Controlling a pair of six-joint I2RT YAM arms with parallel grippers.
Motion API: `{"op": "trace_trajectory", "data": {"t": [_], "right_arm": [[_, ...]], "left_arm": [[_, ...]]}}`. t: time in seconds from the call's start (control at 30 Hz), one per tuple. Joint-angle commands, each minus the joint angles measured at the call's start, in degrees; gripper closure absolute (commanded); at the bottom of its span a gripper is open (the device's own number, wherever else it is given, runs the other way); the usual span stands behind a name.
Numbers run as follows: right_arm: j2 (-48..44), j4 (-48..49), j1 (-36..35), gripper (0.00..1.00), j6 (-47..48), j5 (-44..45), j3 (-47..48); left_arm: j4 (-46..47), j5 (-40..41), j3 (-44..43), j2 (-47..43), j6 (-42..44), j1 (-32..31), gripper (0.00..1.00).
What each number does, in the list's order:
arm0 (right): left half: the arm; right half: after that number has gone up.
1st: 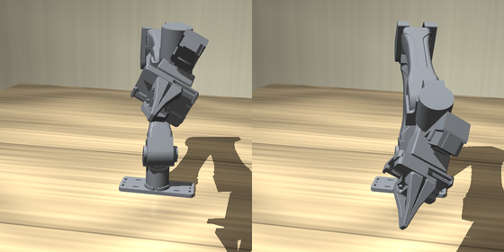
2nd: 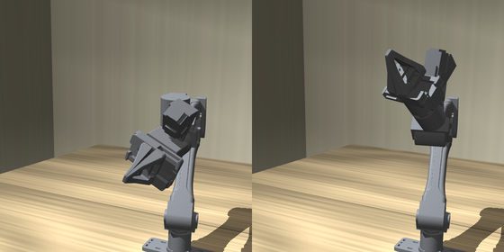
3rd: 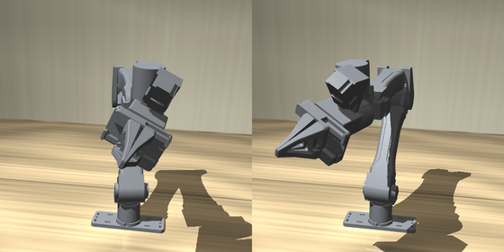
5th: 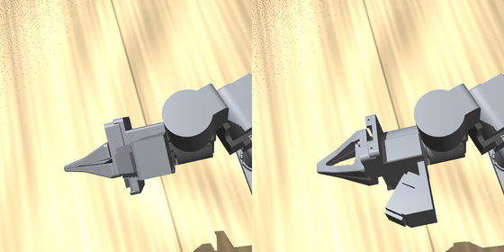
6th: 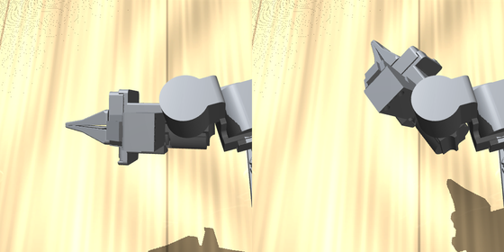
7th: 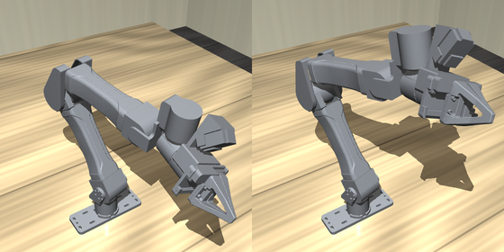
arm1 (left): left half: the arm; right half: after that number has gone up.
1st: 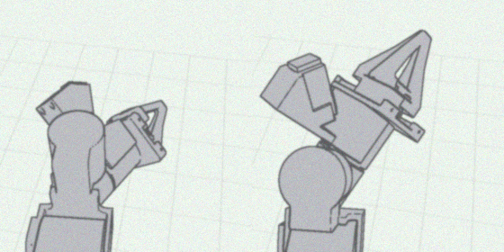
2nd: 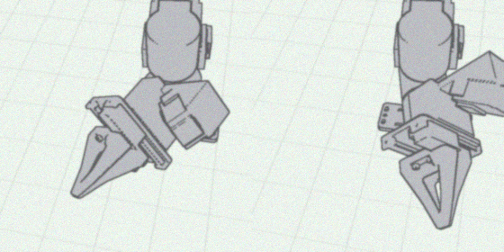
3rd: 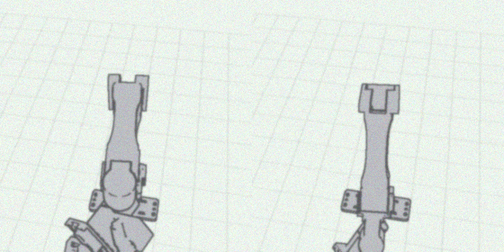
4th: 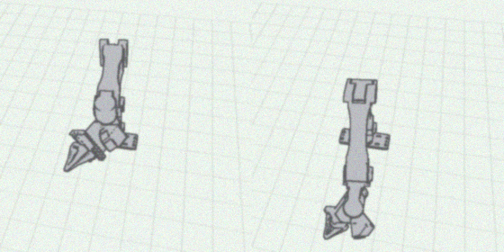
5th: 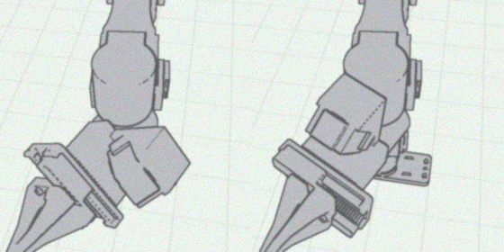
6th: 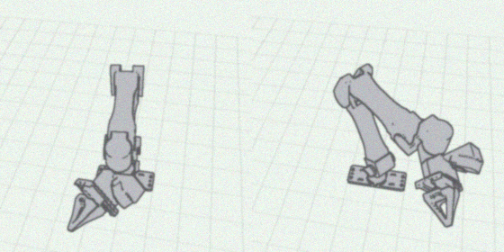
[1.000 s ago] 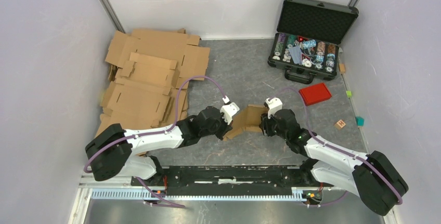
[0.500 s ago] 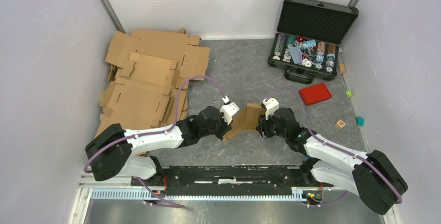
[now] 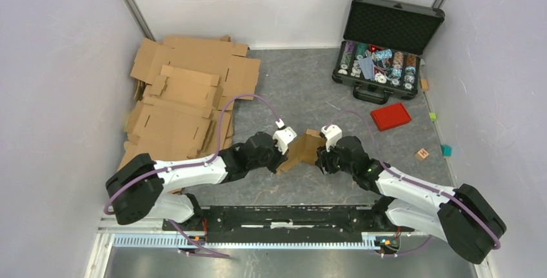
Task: Fold the paper box
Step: Fold the paper box at the center of the board.
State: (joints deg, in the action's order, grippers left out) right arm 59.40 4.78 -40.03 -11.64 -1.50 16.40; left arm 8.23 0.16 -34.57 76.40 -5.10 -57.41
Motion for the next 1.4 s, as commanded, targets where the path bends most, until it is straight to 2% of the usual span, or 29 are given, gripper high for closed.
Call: {"op": "trace_trajectory", "data": {"t": [0.0, 0.3, 0.63, 0.8, 1.03, 1.23, 1.37], "right_arm": [[0.46, 1.35, -1.55, 0.50, -0.14, -0.82, -0.99], [1.23, 4.26, -3.98, 0.53, -3.38, 4.38, -1.38], [-3.97, 10.75, -5.36, 0.50, -8.45, 9.64, -5.82], [-4.49, 9.76, -5.41, 0.48, -7.80, 10.17, -5.26], [-3.07, 7.92, -5.67, 0.41, -5.69, 8.55, -6.01], [-1.74, 7.01, -6.44, 0.37, -4.73, 7.65, -6.53], [-1.57, 6.20, -6.85, 0.31, -4.34, 8.24, -6.69]], "left_arm": [[1.74, -0.42, -1.41, 0.59, 0.09, -0.48, 0.98], [4.05, -3.96, -0.78, 0.34, -1.17, -0.50, 0.98], [7.36, -5.42, -0.08, 0.56, -4.56, -0.38, 0.98], [8.40, -4.65, -0.22, 1.28, -6.41, -0.40, 0.98], [6.94, -1.16, -0.46, 1.27, -6.17, -0.35, 0.98], [6.29, -0.85, -0.65, 1.22, -5.41, -0.38, 0.98], [5.65, -0.90, -0.94, 1.49, -5.18, -0.42, 0.98]]}}
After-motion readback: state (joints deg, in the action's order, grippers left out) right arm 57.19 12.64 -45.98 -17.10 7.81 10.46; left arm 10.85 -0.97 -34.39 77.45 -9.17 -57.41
